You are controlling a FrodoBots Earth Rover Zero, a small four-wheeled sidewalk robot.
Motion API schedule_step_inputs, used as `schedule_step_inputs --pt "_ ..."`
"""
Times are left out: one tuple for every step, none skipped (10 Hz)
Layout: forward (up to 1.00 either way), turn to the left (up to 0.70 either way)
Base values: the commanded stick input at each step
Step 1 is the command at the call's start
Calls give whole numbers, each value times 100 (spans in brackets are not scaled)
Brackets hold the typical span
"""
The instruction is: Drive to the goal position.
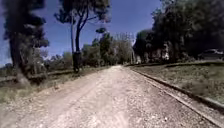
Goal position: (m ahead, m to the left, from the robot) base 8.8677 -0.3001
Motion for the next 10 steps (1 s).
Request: schedule_step_inputs --pt "85 0" --pt "85 0" --pt "85 0" --pt "85 0" --pt "85 0" --pt "85 0" --pt "85 0" --pt "85 -2" --pt "85 -30" --pt "85 -34"
